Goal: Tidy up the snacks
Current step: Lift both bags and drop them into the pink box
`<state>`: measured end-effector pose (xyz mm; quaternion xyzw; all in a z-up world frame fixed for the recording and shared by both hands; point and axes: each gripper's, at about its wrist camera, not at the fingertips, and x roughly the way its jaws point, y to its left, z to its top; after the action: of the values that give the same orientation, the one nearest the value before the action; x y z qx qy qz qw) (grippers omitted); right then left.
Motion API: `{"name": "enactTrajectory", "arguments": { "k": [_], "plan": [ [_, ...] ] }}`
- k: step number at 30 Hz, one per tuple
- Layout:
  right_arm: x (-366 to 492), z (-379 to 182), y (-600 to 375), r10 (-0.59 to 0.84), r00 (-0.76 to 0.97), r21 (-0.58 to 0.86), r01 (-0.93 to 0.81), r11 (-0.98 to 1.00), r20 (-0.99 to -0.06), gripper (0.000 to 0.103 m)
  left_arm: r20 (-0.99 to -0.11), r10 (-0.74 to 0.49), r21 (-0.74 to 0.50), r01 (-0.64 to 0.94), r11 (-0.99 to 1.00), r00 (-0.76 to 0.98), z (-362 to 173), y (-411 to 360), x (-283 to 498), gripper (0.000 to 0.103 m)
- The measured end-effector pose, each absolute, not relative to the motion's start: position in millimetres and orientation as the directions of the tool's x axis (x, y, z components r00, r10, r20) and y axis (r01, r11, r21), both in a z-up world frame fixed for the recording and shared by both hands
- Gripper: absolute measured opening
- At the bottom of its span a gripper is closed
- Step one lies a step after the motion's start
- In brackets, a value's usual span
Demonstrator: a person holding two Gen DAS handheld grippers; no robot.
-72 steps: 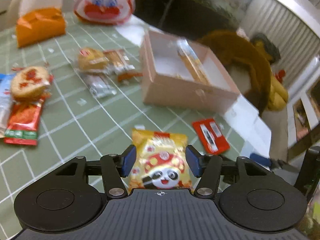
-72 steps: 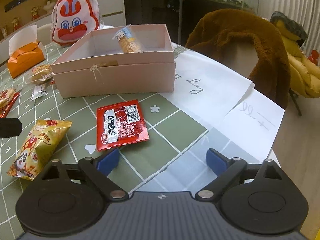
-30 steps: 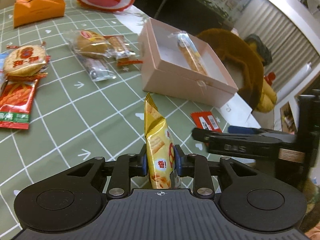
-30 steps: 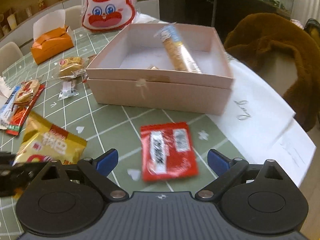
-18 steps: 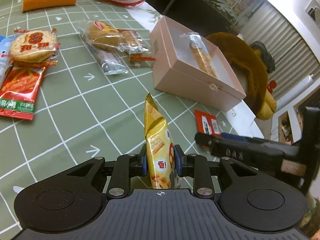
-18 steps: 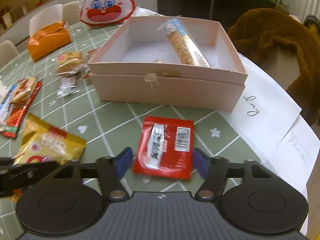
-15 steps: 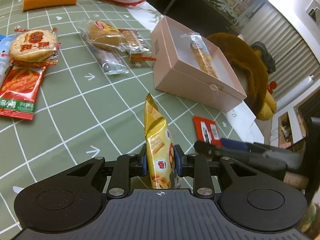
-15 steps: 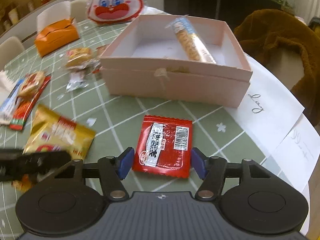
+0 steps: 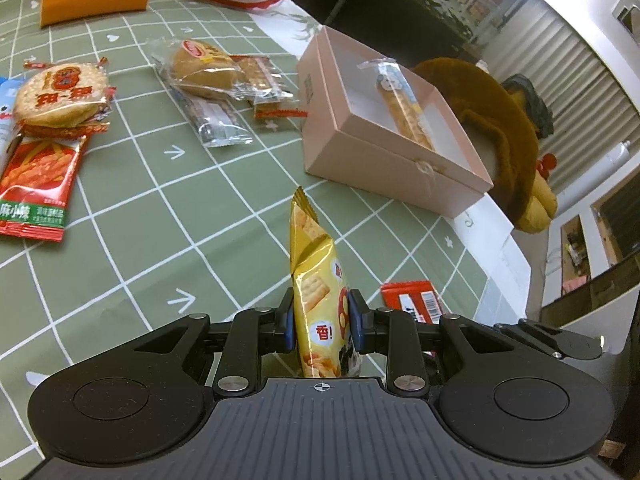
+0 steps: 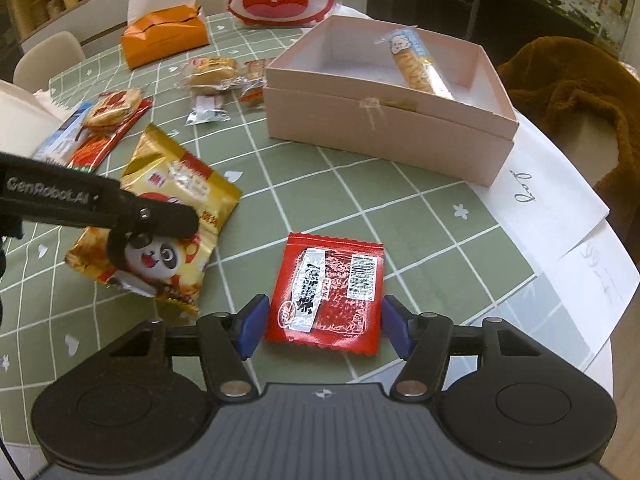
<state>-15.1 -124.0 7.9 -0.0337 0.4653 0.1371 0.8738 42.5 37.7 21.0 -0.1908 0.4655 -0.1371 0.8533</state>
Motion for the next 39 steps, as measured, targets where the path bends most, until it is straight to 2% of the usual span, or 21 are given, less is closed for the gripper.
{"name": "enactTrajectory", "arguments": {
  "k": [9,12,16,20,24,27,29,32,36,39],
  "plan": [
    [-26,21,-131,0.219,0.566,0.093,-0.243,0.966,-0.795,0.059,-0.722,-0.444,-0.469,0.097,0.878,0.530,31,34,24,0.030],
    [-30,34,-141,0.237,0.598,0.118,-0.231,0.966,-0.766,0.058,-0.699,-0.450,-0.482,0.098,0.870,0.556,49,35,19,0.029],
    [-29,79,-160,0.273,0.678,0.159,-0.227,0.961,-0.682,0.057,-0.588,-0.485,-0.509,0.169,0.844,0.648,110,41,27,0.029],
    [-5,151,-180,0.263,0.785,0.120,-0.237,0.964,-0.561,0.057,-0.459,-0.520,-0.470,0.299,0.830,0.721,190,41,56,0.030],
    [43,204,-198,0.235,0.829,0.112,-0.207,0.972,-0.507,0.057,-0.437,-0.538,-0.444,0.347,0.826,0.721,231,31,108,0.030],
    [77,214,-208,0.221,0.844,0.121,-0.185,0.975,-0.489,0.063,-0.420,-0.607,-0.540,0.352,0.765,0.675,219,23,156,0.031],
    [99,208,-215,0.250,0.828,0.163,-0.193,0.968,-0.502,0.080,-0.474,-0.647,-0.606,0.312,0.732,0.597,185,19,195,0.032],
    [132,185,-225,0.204,0.783,0.203,-0.102,0.974,-0.588,0.081,-0.588,-0.594,-0.594,0.205,0.778,0.549,121,14,233,0.033],
    [150,155,-228,0.159,0.730,0.179,-0.050,0.983,-0.665,0.081,-0.580,-0.550,-0.620,0.112,0.777,0.601,82,53,227,0.033],
    [165,142,-211,0.131,0.700,0.124,-0.061,0.990,-0.702,0.081,-0.619,-0.425,-0.559,0.010,0.829,0.660,72,95,199,0.033]
  ]
}}
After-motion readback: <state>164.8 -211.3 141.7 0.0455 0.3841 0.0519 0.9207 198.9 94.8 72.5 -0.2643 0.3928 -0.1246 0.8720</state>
